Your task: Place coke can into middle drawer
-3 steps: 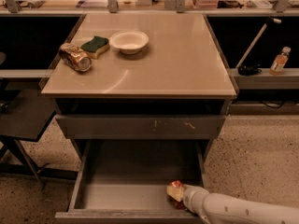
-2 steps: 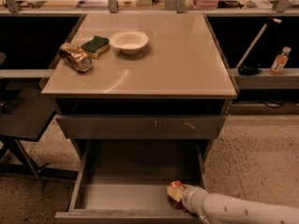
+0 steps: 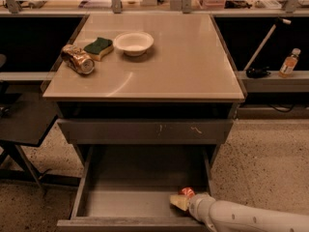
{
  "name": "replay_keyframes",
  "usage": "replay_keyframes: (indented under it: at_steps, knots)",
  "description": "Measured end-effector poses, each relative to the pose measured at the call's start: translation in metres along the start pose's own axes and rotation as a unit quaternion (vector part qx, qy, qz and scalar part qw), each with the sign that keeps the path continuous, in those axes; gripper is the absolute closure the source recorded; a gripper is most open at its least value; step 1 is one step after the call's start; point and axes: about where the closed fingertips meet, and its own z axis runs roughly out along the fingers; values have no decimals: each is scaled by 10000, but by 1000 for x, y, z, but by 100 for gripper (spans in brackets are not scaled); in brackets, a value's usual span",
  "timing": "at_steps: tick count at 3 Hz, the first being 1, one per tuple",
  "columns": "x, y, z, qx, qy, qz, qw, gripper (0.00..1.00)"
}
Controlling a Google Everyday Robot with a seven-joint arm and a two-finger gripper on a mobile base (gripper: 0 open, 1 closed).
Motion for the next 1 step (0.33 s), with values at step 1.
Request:
replay_keyframes:
  at_steps: [1]
  knots:
    - [0,0,0,0,0,0,10000,0]
